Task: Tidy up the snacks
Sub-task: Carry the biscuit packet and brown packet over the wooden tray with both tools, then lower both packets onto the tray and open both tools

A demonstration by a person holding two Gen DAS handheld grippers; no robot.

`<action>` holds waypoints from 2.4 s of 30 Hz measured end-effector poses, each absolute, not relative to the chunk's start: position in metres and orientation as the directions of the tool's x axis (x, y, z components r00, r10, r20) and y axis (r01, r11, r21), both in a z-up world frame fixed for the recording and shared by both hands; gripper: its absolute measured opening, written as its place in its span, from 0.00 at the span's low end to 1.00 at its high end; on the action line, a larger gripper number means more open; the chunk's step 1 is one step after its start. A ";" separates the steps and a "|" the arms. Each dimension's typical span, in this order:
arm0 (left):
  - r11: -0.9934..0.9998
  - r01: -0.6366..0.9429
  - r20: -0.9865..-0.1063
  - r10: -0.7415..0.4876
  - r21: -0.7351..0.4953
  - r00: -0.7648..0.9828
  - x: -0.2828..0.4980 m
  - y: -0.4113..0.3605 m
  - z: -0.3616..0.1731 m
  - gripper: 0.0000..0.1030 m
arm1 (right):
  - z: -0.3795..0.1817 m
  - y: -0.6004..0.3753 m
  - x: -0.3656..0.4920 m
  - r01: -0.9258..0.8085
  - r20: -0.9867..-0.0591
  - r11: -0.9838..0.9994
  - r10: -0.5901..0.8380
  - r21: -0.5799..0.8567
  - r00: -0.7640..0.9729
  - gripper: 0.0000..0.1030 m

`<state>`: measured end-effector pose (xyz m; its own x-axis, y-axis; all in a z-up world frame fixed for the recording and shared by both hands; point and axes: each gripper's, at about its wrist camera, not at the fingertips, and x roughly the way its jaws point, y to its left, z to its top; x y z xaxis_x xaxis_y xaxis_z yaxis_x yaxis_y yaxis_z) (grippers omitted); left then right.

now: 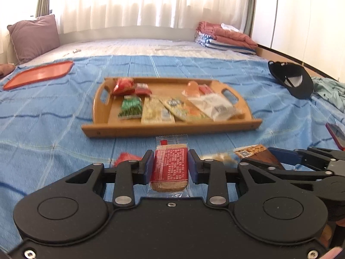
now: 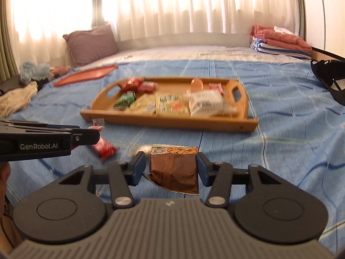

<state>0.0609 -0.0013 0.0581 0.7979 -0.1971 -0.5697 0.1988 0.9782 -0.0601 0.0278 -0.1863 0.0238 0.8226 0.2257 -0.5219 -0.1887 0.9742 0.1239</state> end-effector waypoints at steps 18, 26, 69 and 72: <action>0.983 0.154 -0.567 -0.183 -0.099 0.803 0.153 0.028 0.103 0.31 | 0.082 -0.229 0.106 -0.115 -0.492 0.974 0.199 0.196 0.847 0.53; 0.986 0.147 -0.596 -0.166 -0.082 0.785 0.211 0.029 0.103 0.31 | 0.088 -0.238 0.156 -0.105 -0.525 0.968 0.213 0.228 0.824 0.53; 0.994 0.089 -0.677 -0.108 -0.063 0.728 0.324 0.041 0.018 0.31 | 0.008 -0.243 0.312 -0.041 -0.668 0.982 0.157 0.186 0.727 0.53; 0.994 0.085 -0.676 -0.106 -0.064 0.729 0.325 0.042 0.017 0.31 | 0.007 -0.243 0.314 -0.047 -0.665 0.981 0.164 0.191 0.729 0.53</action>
